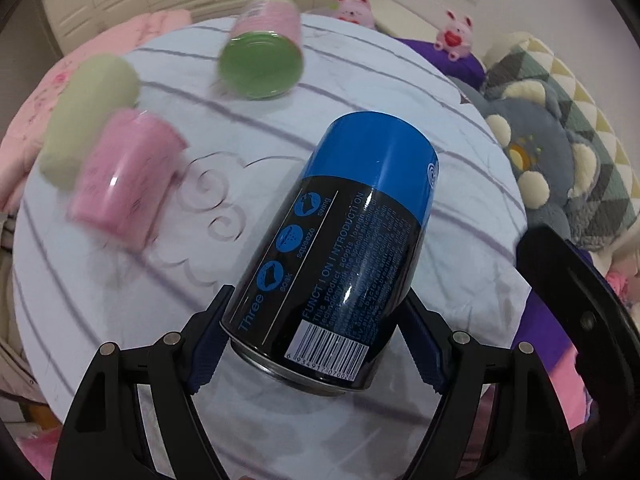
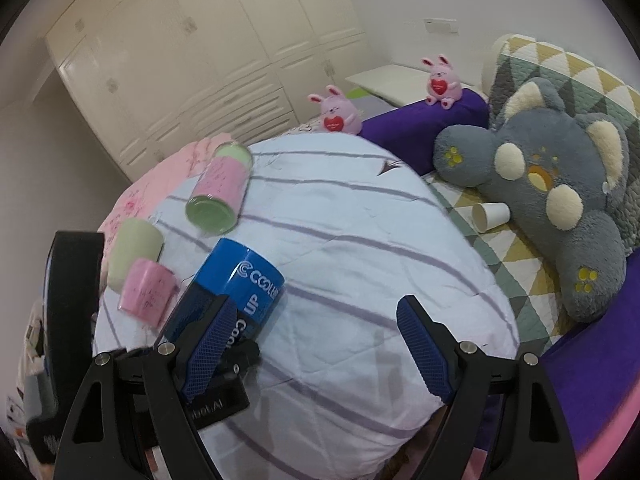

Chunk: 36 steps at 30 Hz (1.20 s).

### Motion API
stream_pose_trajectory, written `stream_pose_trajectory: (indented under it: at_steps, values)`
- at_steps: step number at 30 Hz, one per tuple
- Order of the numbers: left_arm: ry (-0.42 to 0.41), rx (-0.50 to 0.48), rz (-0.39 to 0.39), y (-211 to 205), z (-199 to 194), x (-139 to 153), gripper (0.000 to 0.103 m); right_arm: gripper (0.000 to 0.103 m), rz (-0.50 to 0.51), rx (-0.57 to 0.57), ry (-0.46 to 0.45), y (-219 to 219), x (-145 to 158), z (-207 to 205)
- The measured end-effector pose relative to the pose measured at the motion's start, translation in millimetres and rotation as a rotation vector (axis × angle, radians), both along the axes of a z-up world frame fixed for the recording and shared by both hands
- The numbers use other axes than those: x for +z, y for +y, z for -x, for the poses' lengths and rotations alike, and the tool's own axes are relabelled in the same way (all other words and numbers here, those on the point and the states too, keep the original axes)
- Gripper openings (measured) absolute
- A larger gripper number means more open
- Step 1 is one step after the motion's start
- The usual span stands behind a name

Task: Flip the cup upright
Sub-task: 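Lift the blue can with the right gripper and rotate it upright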

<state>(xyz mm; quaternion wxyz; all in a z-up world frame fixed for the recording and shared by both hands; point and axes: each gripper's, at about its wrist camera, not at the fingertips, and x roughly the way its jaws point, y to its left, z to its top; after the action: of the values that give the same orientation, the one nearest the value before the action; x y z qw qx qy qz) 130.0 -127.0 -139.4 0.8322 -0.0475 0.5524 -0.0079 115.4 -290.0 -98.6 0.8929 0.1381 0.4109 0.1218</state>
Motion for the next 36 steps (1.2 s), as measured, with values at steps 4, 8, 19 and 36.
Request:
stream_pose_trajectory:
  at_steps: [4, 8, 19, 36]
  values:
    - [0.009, 0.009, -0.012, 6, 6, -1, 0.08, 0.084, 0.005, 0.05, 0.002, 16, 0, 1]
    - [0.005, -0.008, -0.009, 9, 11, 0, 0.081, 0.084, 0.004, 0.089, 0.025, 31, -5, -1]
    - [-0.132, -0.057, -0.094, 29, 38, 33, 0.093, 0.084, -0.087, 0.112, 0.065, 41, 0, 3]
    - [-0.12, -0.128, -0.008, 65, 51, 36, 0.094, 0.084, -0.349, 0.02, 0.346, 54, -34, -30]
